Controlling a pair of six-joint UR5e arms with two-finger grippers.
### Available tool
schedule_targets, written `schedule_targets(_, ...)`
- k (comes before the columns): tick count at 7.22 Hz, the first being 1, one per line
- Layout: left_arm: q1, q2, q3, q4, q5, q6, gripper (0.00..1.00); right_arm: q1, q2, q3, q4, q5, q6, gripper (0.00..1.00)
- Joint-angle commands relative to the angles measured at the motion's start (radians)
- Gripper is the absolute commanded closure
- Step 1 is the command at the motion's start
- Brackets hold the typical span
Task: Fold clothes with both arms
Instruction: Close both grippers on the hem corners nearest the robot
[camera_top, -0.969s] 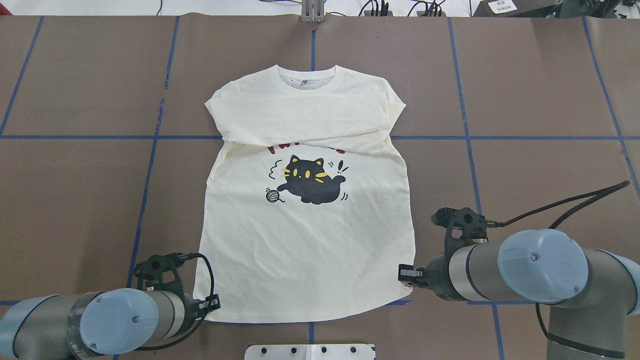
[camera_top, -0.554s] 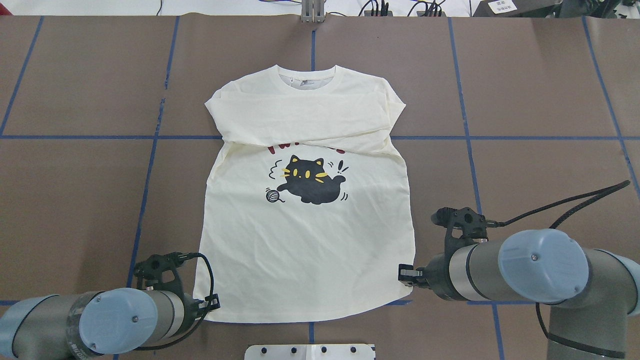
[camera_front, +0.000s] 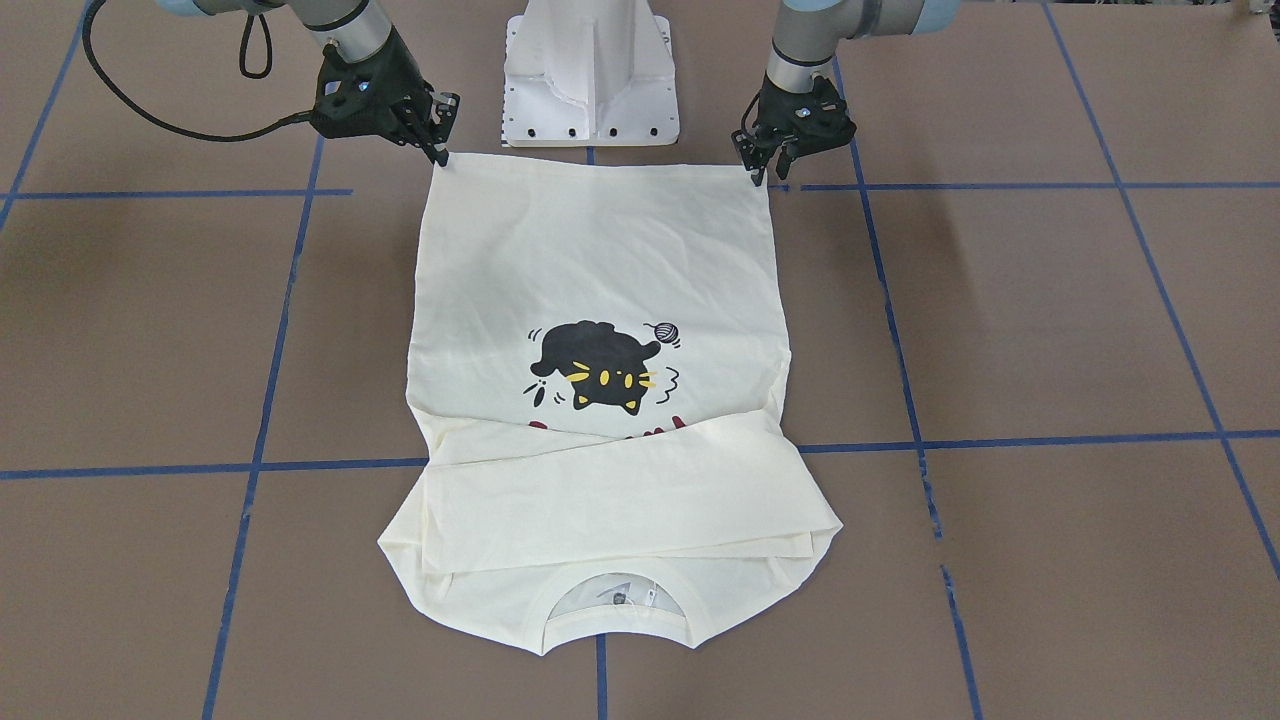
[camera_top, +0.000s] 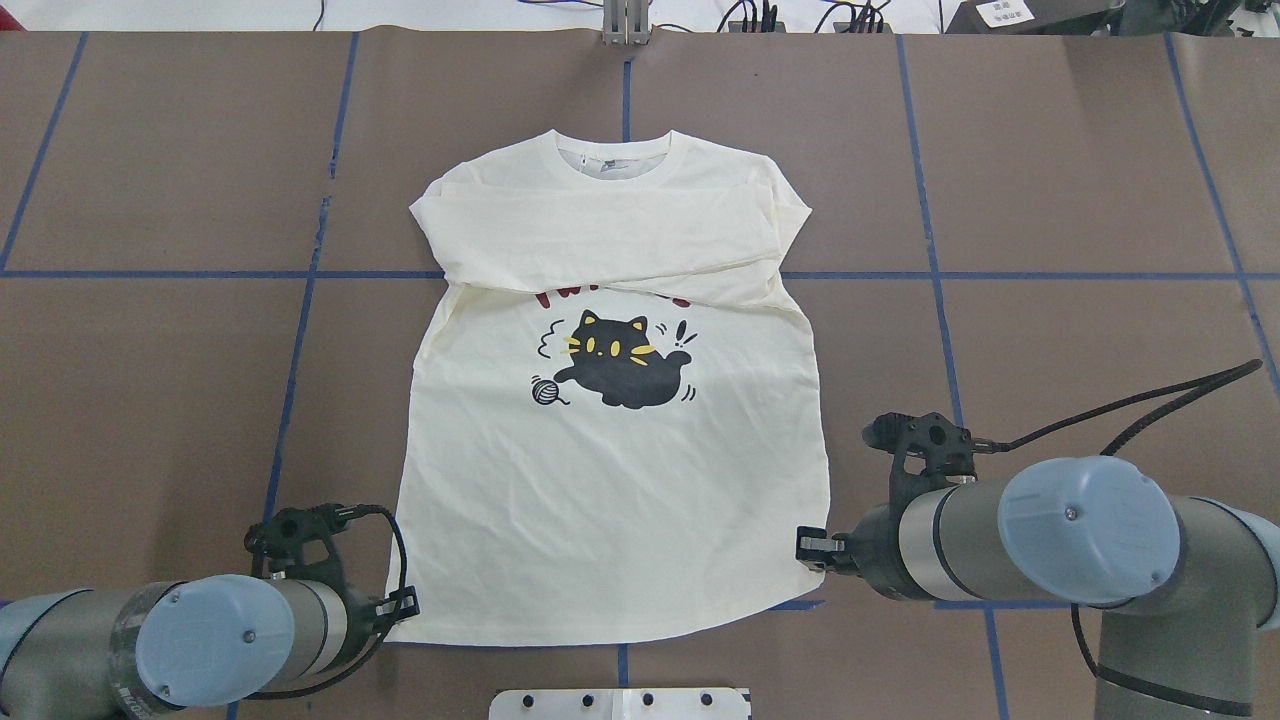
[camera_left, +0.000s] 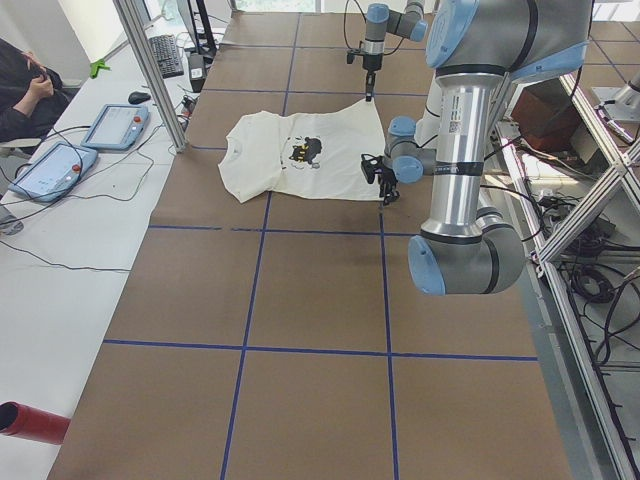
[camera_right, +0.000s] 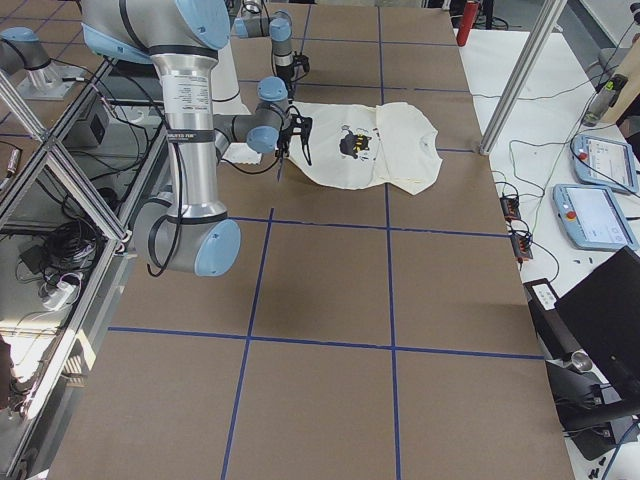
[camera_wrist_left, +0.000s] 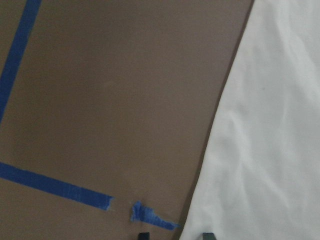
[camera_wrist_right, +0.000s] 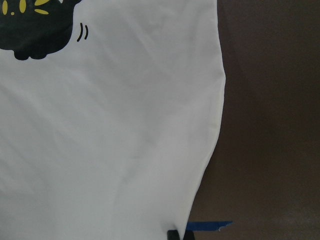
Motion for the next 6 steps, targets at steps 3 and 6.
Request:
schedule_targets(3,0.007,-0.007,-0.001,0.002,-0.002,-0.001,0.53,0.036,-0.007,0.001,0.000,0.059,-0.005,1.00)
schedule_targets(6,0.009,-0.011,0.001,0.017,-0.002,-0.001,0.78,0.036,-0.006,0.003,0.000,0.059,-0.005,1.00)
